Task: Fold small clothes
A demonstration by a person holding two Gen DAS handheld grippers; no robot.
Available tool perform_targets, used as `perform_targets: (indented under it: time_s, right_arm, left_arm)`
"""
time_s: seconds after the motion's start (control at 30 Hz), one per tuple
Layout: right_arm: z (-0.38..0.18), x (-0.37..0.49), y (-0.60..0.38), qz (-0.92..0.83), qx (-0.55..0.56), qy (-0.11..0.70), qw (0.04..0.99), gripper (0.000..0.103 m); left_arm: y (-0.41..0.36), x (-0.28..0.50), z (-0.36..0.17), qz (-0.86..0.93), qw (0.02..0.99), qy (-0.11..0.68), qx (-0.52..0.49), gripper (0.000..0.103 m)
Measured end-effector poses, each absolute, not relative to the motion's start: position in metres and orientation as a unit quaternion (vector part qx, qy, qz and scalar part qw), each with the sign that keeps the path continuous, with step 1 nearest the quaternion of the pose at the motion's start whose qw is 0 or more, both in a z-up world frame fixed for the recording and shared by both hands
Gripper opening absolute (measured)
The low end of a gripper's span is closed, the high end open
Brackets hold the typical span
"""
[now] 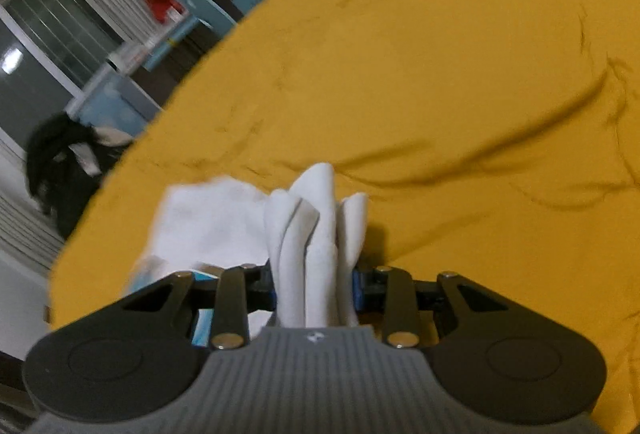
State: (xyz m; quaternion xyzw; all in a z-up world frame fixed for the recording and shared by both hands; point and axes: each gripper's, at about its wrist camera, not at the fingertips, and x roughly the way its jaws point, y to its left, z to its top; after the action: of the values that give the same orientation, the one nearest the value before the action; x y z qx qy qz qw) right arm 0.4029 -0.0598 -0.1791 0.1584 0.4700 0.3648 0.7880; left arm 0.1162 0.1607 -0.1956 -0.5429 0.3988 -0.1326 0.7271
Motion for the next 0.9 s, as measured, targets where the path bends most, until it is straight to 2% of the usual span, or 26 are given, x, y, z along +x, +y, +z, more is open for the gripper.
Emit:
perform_targets:
  time_s: [0.1,0.2,0.23,0.27,0.3,0.33,0.43,0.57,0.7,0.9]
  right_arm:
    - [-0.186,0.408,-0.073,0.376,0.195,0.476,0.771,0.031]
    - [-0.17,0.397,-0.083,0.37,0.161,0.456,0.793,0.042]
    - [-0.161,0.389,-0.09,0.363,0.146,0.445,0.805,0.047]
    - [-0.151,0.379,-0.097,0.355,0.136,0.434,0.817,0.048]
    - [-0.143,0.372,-0.107,0.35,0.129,0.425,0.825,0.048]
    - [-0.132,0.36,-0.115,0.35,0.122,0.412,0.833,0.048]
    - [-0.103,0.32,-0.141,0.371,0.129,0.376,0.84,0.048]
    - [-0.081,0.259,-0.155,0.41,0.164,0.353,0.825,0.048]
    - [-0.08,0.203,-0.149,0.443,0.165,0.346,0.811,0.048]
    - [-0.111,0.175,-0.156,0.399,0.137,0.387,0.82,0.041]
  left_arm:
    - [0.171,0.108,-0.192,-0.135,0.726,0.414,-0.532,0.04]
    - [0.177,0.102,-0.179,-0.121,0.726,0.438,-0.517,0.043]
    - [0.179,0.099,-0.174,-0.112,0.725,0.445,-0.513,0.047]
    - [0.181,0.094,-0.167,-0.103,0.729,0.452,-0.504,0.053]
    - [0.182,0.093,-0.158,-0.095,0.735,0.456,-0.493,0.058]
    - [0.183,0.091,-0.15,-0.083,0.741,0.461,-0.481,0.059]
    - [0.19,0.069,-0.12,-0.038,0.77,0.464,-0.436,0.059]
    - [0.188,0.063,-0.083,-0.018,0.816,0.425,-0.392,0.059]
    - [0.166,0.088,-0.075,-0.062,0.831,0.385,-0.398,0.059]
    - [0.118,0.102,-0.107,-0.098,0.818,0.409,-0.393,0.059]
